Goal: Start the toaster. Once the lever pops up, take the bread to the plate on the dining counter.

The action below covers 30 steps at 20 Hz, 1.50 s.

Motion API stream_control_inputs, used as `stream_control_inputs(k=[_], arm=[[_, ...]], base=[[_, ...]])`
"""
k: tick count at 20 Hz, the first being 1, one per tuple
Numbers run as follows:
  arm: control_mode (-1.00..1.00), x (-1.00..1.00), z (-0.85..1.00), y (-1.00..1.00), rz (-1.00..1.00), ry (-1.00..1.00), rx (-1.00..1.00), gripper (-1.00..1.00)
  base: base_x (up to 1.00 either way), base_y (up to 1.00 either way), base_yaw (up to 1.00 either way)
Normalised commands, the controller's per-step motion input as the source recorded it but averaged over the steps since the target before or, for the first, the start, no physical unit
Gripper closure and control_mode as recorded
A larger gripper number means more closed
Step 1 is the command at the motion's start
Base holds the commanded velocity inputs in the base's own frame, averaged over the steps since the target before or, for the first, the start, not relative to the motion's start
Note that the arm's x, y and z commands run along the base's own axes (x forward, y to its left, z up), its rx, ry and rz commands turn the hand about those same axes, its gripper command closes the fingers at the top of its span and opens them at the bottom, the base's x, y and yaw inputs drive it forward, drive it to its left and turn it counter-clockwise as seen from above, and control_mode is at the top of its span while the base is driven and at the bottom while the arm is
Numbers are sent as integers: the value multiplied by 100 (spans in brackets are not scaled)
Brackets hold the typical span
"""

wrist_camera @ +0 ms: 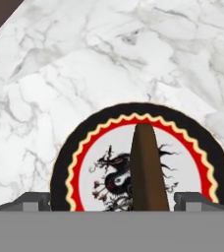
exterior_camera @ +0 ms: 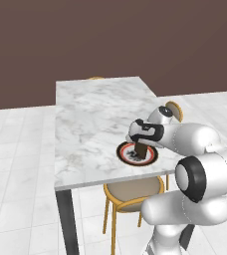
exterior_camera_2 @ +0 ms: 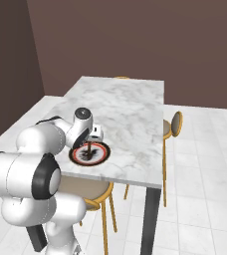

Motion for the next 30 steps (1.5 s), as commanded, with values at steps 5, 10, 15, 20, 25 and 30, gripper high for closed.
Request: stream_control_inputs(k=[5, 10, 15, 20, 25, 30], arm=[[-100, 0, 5, 0, 0, 0, 0, -100], [-100, -2, 0, 0, 0, 0, 0, -100], [-100, 0, 1, 0, 0, 0, 0, -100], [-100, -4, 4, 0, 0, 0, 0, -100], [-100, -8, 12, 0, 0, 0, 0, -100], [-100, -4, 24, 0, 0, 0, 0, -100]], base=[[0, 0, 0], [0, 0, 0], [0, 0, 0], [0, 0, 0], [0, 0, 0], [0, 0, 0]])
